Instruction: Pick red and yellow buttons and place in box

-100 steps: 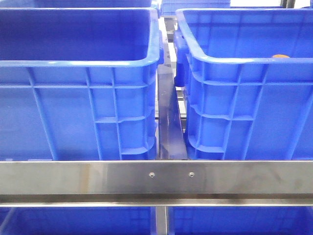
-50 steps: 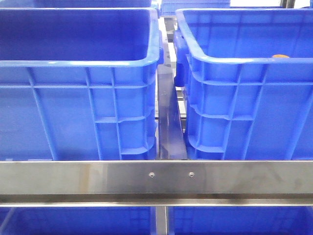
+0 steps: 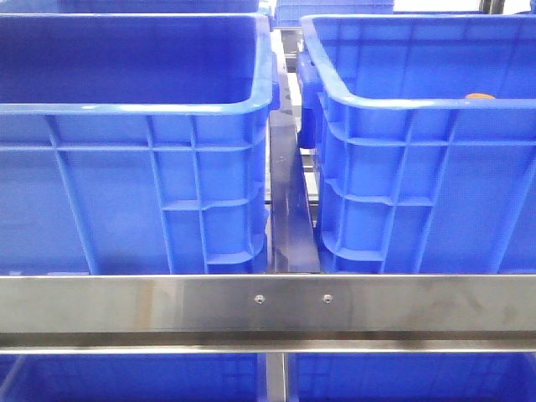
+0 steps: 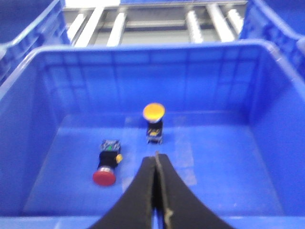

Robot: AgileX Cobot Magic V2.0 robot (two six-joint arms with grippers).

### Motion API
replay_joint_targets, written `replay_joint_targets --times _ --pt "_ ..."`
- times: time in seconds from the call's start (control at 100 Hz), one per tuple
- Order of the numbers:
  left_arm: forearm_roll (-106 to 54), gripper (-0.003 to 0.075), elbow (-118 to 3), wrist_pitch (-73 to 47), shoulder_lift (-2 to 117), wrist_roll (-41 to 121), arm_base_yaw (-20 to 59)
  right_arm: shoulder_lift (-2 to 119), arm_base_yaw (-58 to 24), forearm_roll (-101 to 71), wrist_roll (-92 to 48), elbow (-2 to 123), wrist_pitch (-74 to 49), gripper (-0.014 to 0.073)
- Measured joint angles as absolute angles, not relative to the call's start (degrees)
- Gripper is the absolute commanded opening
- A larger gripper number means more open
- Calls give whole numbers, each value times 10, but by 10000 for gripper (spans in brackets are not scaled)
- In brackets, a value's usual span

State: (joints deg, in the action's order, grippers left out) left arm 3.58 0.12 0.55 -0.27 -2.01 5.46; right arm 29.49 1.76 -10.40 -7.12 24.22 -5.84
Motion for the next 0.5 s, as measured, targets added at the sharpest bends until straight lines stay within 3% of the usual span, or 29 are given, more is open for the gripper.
replay_joint_targets --times 0.16,0.5 --pt "36 -19 1 5 -3 -20 55 257 1 -12 22 214 -28 -68" --pt "36 -19 1 5 -3 -20 55 94 -22 5 39 118 -15 -68"
